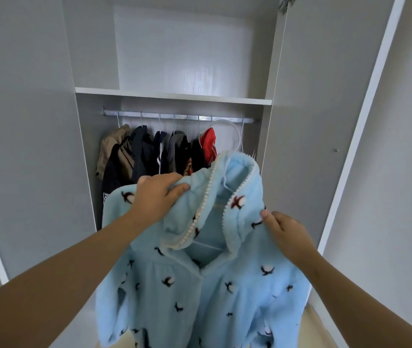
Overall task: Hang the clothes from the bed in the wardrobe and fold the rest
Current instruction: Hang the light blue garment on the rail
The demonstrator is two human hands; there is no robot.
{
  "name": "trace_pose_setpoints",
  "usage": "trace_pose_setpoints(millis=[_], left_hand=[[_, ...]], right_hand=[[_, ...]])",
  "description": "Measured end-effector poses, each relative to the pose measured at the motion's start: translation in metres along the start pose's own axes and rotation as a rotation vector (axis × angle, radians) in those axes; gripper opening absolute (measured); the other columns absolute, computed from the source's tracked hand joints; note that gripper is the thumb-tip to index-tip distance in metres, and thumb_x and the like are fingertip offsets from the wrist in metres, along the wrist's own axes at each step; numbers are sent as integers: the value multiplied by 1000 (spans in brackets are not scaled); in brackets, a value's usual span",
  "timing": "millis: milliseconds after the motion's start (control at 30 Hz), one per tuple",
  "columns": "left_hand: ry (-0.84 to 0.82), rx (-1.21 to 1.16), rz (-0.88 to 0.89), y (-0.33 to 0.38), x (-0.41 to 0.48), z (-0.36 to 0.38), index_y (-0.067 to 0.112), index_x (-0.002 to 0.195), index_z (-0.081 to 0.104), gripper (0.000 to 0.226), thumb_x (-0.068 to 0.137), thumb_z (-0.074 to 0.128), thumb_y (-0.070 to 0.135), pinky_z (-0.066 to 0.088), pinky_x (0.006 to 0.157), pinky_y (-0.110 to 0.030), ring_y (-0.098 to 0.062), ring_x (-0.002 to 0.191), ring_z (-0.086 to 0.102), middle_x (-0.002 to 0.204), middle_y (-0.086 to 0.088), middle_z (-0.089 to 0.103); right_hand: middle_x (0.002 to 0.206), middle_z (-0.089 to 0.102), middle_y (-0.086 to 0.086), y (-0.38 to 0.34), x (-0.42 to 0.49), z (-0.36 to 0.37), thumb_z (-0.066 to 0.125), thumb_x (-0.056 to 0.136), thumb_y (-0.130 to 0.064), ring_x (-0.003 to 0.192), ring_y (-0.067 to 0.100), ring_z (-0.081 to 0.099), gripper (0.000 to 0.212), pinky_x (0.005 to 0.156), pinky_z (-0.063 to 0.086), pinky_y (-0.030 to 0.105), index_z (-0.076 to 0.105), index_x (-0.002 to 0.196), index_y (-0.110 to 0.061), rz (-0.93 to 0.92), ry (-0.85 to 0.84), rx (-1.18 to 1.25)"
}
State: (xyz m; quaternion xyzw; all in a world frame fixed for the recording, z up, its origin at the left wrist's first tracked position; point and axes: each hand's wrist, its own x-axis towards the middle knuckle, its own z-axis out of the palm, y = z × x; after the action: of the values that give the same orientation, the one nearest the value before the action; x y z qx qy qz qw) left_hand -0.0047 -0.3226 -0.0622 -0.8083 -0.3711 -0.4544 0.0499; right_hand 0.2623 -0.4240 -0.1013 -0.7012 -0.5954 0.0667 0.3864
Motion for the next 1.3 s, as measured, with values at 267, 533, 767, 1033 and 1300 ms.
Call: trace_pose_setpoints(millis=[267, 533, 767, 1033, 1300], left_hand=[[28, -1056, -925, 11, 10, 18, 8, 69, 57, 35, 96, 46, 27, 48, 67, -33, -23, 67, 54, 60, -3, 63], [-593, -160, -660, -12, -1, 38, 30, 74, 53, 35, 94, 37, 54, 41, 89, -35, -18, 92, 53, 85, 6, 55], [-436, -323, -668, -11, -17, 55, 28, 93, 63, 16, 93, 48, 34, 48, 75, -27, -13, 90, 58, 98, 8, 63], [-388, -829, -853, 8, -21, 70, 24, 84, 67, 9, 89, 59, 23, 46, 66, -22, -9, 81, 65, 85, 6, 68], [-396, -851, -907, -1, -7, 88, 21, 88, 68, 10, 90, 59, 24, 51, 70, -24, -9, 76, 67, 81, 5, 71]], right_hand=[[56, 46, 6, -22, 7, 18, 47, 87, -56, 52, 15, 44, 63, 55, 35, 27, 61, 69, 3, -30, -149, 7], [44, 39, 0, 9, 10, 19, 60, 78, -59, 33, 7, 33, 69, 45, 28, 22, 65, 70, 10, 279, -71, 227], [59, 57, 2, 26, 8, 13, 62, 81, -53, 59, 17, 55, 51, 57, 41, 25, 60, 59, -7, 493, -26, 274], [81, 61, 8, 32, -7, 21, 53, 94, -31, 83, 28, 59, 25, 84, 45, 36, 59, 88, -7, 661, -63, 667], [74, 70, 5, 23, 16, 22, 44, 98, -29, 65, 18, 66, 25, 45, 50, 24, 58, 102, -9, 584, -88, 930]])
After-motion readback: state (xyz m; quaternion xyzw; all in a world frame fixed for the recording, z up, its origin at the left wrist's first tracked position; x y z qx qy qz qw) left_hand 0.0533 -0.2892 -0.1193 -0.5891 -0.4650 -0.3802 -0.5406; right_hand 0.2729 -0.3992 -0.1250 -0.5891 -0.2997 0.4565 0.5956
